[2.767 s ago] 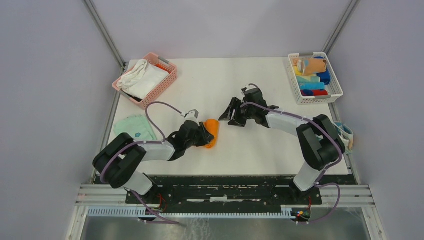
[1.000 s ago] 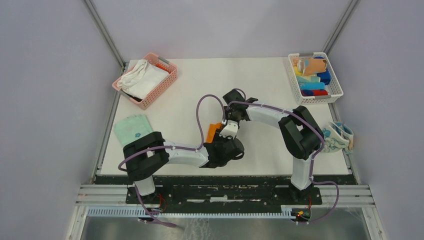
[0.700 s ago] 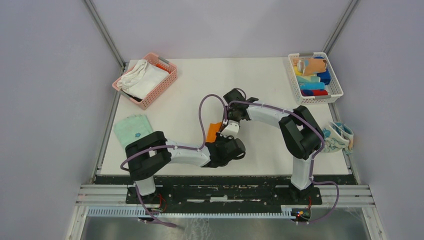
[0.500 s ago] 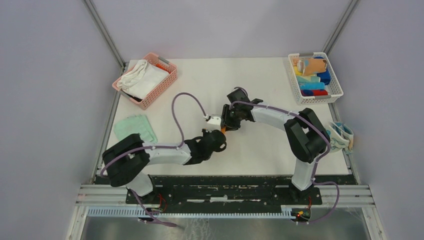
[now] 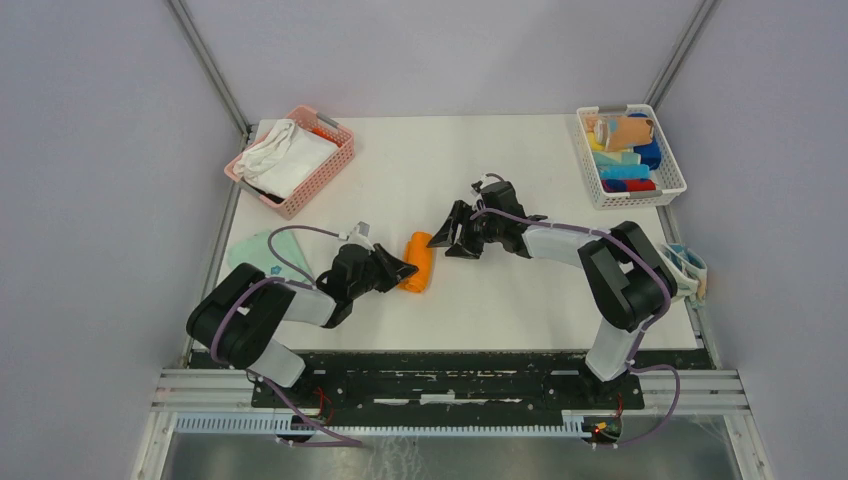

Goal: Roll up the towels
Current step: Roll the towel at the center of the board, then pick up the towel at the center of the board.

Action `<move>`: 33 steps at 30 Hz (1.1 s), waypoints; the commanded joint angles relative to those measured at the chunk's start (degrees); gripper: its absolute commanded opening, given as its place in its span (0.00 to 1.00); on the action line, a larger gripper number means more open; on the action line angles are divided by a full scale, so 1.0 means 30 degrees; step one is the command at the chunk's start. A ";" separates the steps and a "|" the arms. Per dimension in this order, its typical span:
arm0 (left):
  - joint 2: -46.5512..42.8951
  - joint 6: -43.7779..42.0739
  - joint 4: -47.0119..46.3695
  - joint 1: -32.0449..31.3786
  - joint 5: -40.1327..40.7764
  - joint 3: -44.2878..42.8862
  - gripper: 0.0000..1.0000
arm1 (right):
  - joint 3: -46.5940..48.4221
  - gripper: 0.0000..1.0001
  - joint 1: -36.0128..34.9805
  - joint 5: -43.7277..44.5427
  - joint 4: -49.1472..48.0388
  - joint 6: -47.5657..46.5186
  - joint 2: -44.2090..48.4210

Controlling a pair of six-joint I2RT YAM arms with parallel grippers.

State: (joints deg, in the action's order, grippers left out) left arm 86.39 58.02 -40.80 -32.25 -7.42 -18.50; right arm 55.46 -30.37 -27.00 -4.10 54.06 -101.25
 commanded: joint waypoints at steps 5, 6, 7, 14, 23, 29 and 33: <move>0.2474 0.4640 -0.3770 0.1915 -0.3329 0.1999 0.07 | 0.0227 0.69 -0.0543 -0.1522 -0.3676 0.1140 -0.2188; 0.2574 0.4839 -0.3924 0.2072 -0.3302 0.2204 0.08 | 0.0200 0.69 -0.0643 -0.1532 -0.3937 0.1275 -0.2419; 0.2649 0.5051 -0.3973 0.2264 -0.3298 0.2402 0.08 | 0.0258 0.69 -0.0718 -0.1566 -0.4087 0.1336 -0.2689; 0.2632 0.5443 -0.3141 0.3523 -0.3311 0.3179 0.09 | 0.0935 0.69 -0.1356 -0.2062 -0.4784 0.1286 -0.4420; 0.2887 0.4289 0.0035 0.3690 -0.2994 0.2356 0.18 | 0.1933 0.65 -0.2287 -0.1628 -0.2989 0.0458 -0.5270; 0.2918 0.2886 0.2894 0.3742 -0.2348 0.1269 0.24 | 0.3064 0.60 -0.2763 -0.0784 -0.0028 -0.1201 -0.5460; 0.3047 0.2537 0.3452 0.3910 -0.2302 0.1126 0.26 | 0.3386 0.56 -0.2955 -0.0627 0.0159 -0.1422 -0.5891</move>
State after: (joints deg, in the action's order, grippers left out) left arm 93.14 72.58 -45.74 -21.15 -19.84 -15.70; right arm 64.10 -37.41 -30.74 -8.86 53.10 -116.33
